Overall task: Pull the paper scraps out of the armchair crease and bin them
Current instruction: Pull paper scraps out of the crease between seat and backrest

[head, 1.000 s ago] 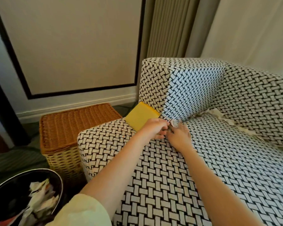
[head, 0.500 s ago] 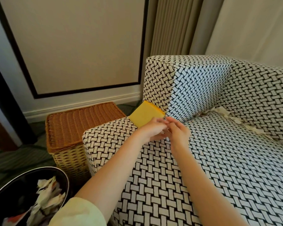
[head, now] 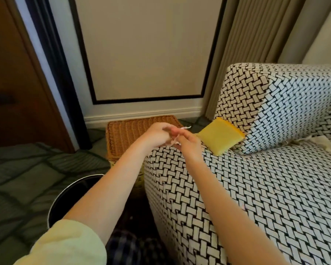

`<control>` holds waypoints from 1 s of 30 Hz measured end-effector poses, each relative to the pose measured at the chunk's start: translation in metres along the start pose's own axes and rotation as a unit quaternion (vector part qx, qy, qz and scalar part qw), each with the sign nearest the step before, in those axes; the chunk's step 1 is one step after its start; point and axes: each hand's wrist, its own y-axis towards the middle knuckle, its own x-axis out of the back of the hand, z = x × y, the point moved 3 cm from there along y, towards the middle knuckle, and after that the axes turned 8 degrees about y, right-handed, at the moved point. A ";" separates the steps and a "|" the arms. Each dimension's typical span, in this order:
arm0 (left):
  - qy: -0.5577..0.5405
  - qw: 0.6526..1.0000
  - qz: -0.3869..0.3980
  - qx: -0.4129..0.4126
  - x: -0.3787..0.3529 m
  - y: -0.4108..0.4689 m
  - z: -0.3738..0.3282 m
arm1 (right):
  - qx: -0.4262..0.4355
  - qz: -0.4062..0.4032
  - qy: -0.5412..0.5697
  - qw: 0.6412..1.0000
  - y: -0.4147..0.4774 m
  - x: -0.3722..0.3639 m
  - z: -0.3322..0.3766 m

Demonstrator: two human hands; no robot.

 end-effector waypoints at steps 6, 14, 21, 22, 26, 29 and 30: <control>-0.045 0.988 -0.022 0.143 0.051 -0.012 0.110 | -0.156 0.134 -0.111 0.972 0.005 -0.100 -0.062; -0.033 0.956 0.007 0.293 0.080 -0.045 0.198 | -0.359 0.253 -0.148 0.886 -0.028 -0.153 -0.126; 0.005 0.935 0.058 0.349 0.077 -0.061 0.209 | -0.396 0.249 -0.158 0.870 -0.036 -0.148 -0.140; 0.012 0.936 0.058 0.348 0.077 -0.061 0.207 | -0.398 0.253 -0.152 0.869 -0.036 -0.146 -0.136; -0.016 0.957 0.038 0.286 0.077 -0.048 0.182 | -0.369 0.265 -0.130 0.881 -0.026 -0.132 -0.110; -0.065 0.974 0.029 0.213 0.072 -0.033 0.144 | -0.317 0.251 -0.111 0.908 -0.008 -0.111 -0.080; -0.074 0.977 0.028 0.196 0.069 -0.028 0.131 | -0.299 0.252 -0.104 0.914 -0.005 -0.103 -0.069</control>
